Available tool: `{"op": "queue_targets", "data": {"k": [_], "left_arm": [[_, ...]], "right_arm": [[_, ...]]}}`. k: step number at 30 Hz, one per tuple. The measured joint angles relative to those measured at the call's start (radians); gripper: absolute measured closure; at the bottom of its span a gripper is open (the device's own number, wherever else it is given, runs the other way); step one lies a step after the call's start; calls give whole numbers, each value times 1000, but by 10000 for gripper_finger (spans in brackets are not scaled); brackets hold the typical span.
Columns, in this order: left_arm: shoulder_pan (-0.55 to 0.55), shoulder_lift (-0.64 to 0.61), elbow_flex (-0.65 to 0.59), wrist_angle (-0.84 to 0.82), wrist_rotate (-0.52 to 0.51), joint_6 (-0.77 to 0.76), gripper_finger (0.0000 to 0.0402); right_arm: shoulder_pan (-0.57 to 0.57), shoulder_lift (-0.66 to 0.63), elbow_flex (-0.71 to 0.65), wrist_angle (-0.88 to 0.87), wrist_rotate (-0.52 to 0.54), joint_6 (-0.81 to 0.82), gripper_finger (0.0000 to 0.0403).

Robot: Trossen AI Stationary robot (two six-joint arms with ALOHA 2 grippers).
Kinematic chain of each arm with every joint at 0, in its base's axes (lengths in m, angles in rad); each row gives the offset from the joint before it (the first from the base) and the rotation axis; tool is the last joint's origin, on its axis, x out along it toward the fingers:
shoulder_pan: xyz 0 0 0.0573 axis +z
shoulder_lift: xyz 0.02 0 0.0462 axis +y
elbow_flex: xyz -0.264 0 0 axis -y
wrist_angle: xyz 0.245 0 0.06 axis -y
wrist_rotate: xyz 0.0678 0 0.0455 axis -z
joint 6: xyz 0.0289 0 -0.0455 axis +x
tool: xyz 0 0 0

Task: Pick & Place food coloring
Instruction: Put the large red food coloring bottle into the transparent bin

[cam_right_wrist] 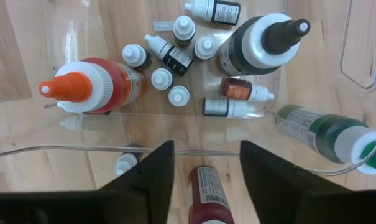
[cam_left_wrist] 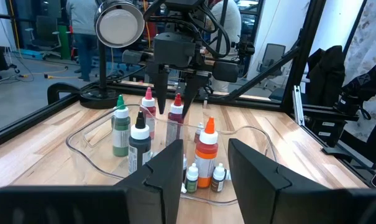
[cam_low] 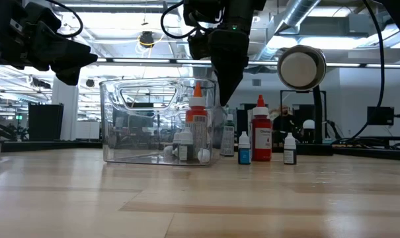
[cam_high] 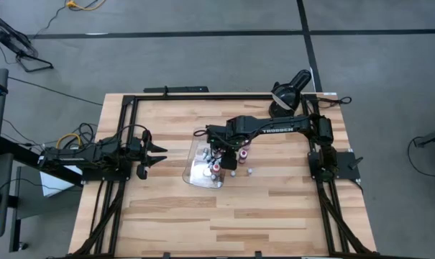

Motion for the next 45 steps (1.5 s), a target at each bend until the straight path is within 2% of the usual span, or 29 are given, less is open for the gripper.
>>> {"op": "queue_targets", "data": {"k": [5,12,20,29,34,45], "left_arm": [[0,0,0,0,0,0,284],[0,0,0,0,0,0,284],[0,0,0,0,0,0,284],[0,0,0,0,0,0,284],[0,0,0,0,0,0,284],[0,0,0,0,0,0,284]], "right_arm": [[0,0,0,0,0,0,198],[0,0,0,0,1,11,194],[0,-20,-1,-83,0,228,208],[1,-115,-1,-196,6,491,205],[1,-130,-19,-270,98,591,195],[17,-129,-124,-182,24,595,176]]}}
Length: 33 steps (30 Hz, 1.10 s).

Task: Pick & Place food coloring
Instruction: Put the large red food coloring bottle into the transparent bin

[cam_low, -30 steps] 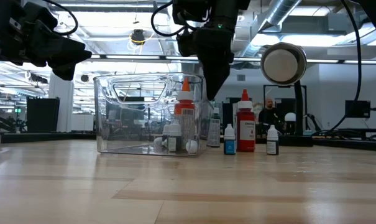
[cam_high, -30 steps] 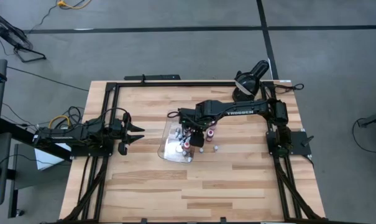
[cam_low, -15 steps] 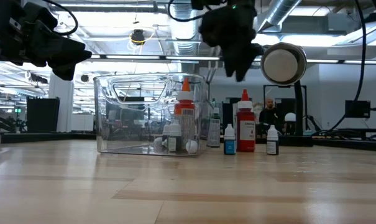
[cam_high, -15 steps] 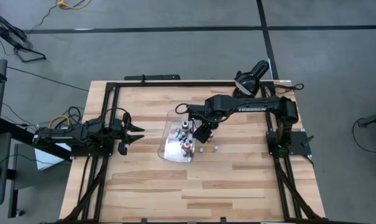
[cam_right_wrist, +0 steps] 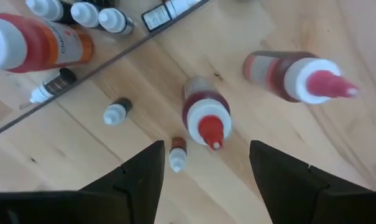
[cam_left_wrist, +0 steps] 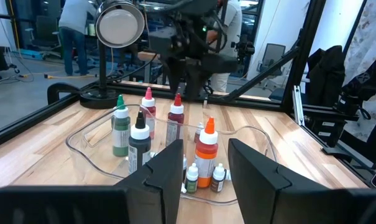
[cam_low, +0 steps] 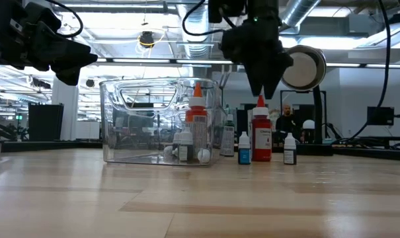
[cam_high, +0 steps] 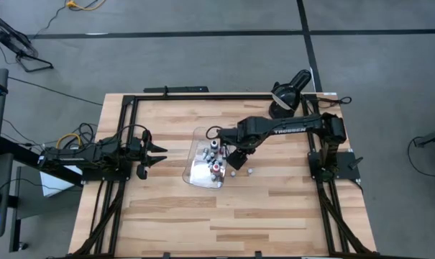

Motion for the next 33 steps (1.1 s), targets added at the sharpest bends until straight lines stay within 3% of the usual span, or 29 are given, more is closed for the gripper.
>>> {"op": "queue_targets", "data": {"k": [14,19,25,33], "left_arm": [[0,0,0,0,0,0,284],[0,0,0,0,0,0,284],[0,0,0,0,0,0,284],[0,0,0,0,0,0,284]], "right_arm": [[8,-4,-170,224,-7,-56,184],[9,-2,-176,232,63,-58,224],[9,-3,-174,243,47,-109,295],[8,1,-160,234,6,-161,298]]}}
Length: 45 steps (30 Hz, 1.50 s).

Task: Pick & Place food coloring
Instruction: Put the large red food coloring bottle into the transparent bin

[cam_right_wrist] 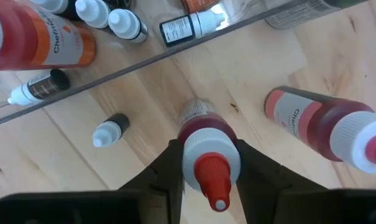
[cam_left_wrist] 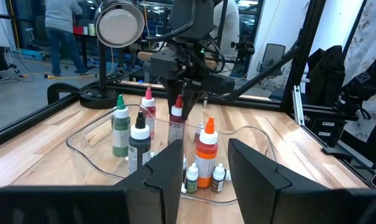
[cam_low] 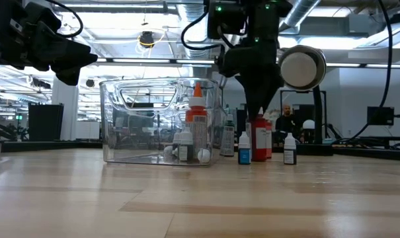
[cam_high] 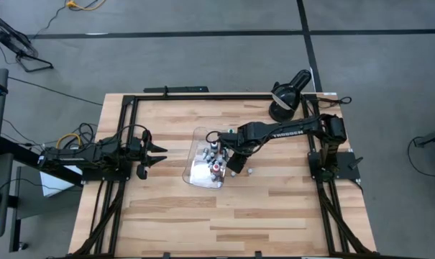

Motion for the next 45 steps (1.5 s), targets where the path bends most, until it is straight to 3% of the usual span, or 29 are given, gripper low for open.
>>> {"op": "queue_targets", "data": {"k": [17,27,36,45], "left_arm": [[0,0,0,0,0,0,284],[0,0,0,0,0,0,284],[0,0,0,0,0,0,284],[0,0,0,0,0,0,284]], "right_arm": [[-21,-2,184,-154,-57,-153,298],[-61,-159,212,-171,-58,-184,298],[-100,-248,212,-36,-58,-211,298],[-43,-245,212,168,-131,-323,298]]}}
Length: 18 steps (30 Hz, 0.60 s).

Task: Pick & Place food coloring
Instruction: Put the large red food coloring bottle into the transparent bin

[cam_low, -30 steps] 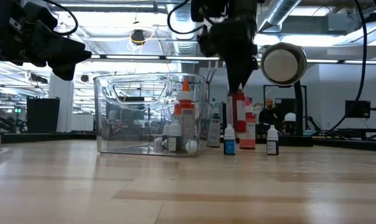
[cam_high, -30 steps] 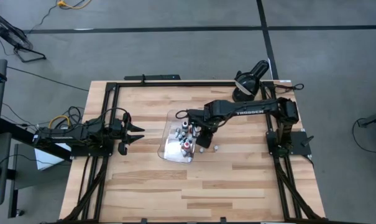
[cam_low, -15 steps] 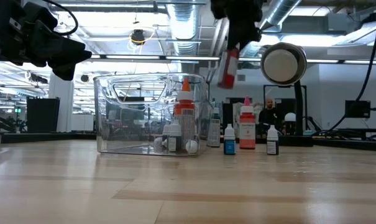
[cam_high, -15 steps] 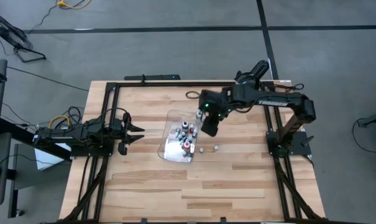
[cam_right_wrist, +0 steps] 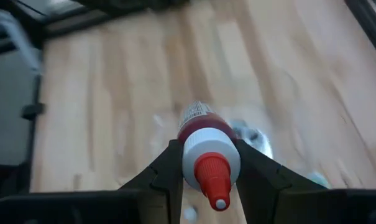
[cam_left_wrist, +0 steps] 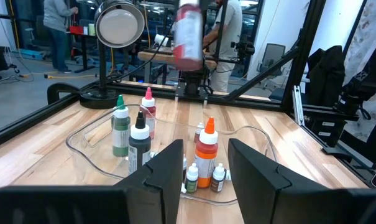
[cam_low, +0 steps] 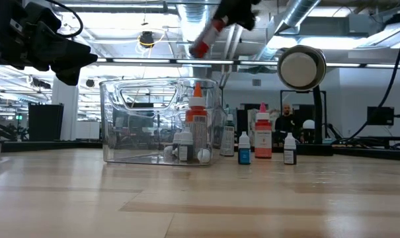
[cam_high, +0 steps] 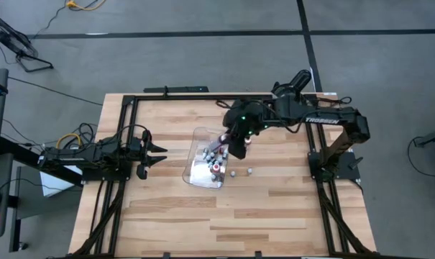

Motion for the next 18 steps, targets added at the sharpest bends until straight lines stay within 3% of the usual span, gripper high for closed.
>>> {"op": "queue_targets", "data": {"k": [6,18], "left_arm": [[0,0,0,0,0,0,284],[0,0,0,0,0,0,284]], "right_arm": [[58,63,11,135,-16,-43,298],[109,311,308,-1,12,-86,298]]}}
